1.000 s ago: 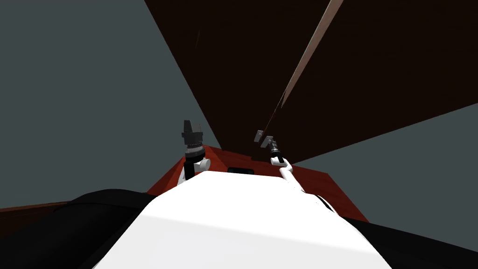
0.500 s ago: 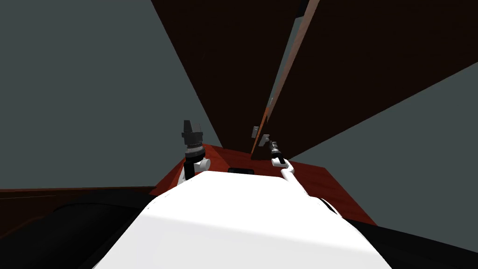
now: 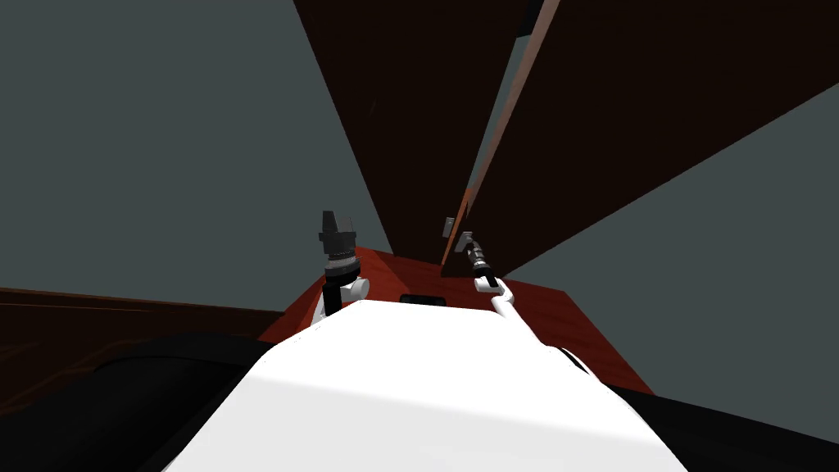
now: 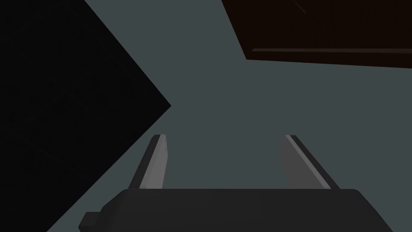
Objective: Pull the door open
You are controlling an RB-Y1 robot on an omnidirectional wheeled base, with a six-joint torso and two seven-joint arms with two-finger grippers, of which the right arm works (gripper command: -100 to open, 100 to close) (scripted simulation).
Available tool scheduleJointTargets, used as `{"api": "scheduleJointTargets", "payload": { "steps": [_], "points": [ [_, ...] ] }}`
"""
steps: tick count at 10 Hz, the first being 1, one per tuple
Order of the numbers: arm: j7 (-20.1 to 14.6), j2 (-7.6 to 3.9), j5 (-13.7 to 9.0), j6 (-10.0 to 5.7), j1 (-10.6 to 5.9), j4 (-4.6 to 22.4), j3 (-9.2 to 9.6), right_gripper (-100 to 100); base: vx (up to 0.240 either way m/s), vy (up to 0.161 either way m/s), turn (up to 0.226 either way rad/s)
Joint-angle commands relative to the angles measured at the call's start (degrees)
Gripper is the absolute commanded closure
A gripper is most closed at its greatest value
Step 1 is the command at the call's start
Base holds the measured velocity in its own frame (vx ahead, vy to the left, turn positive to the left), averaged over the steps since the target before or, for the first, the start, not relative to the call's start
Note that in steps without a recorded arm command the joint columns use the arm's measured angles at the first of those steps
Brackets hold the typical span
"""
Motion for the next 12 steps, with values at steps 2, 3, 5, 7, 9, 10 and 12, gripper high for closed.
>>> {"api": "scheduleJointTargets", "payload": {
  "steps": [2, 3, 5, 7, 9, 10, 12],
  "points": [
    [0.4, 0.38, 0.1, -0.36, -0.47, 0.7, -0.38, -100, 0.115, -0.027, 0.027],
    [0.6, 0.54, 0.1, -0.52, -0.68, 1.0, -0.54, -100, 0.176, -0.029, 0.025],
    [0.9, 0.87, 0.1, -0.84, -1.09, 1.6, -0.87, -100, 0.171, -0.022, 0.024],
    [0.8, 0.75, 0.1, -0.75, -0.99, 1.5, -0.76, 100, 0.039, -0.004, 0.001],
    [0.8, 0.75, 0.1, -0.75, -0.99, 1.5, -0.76, 100, -0.026, 0.0, 0.0],
    [0.8, 0.75, 0.1, -0.75, -0.99, 1.5, -0.76, 100, -0.02, 0.0, -0.006],
    [0.8, 0.75, 0.1, -0.75, -0.99, 1.5, -0.76, 100, -0.006, 0.0, -0.003]
  ]
}}
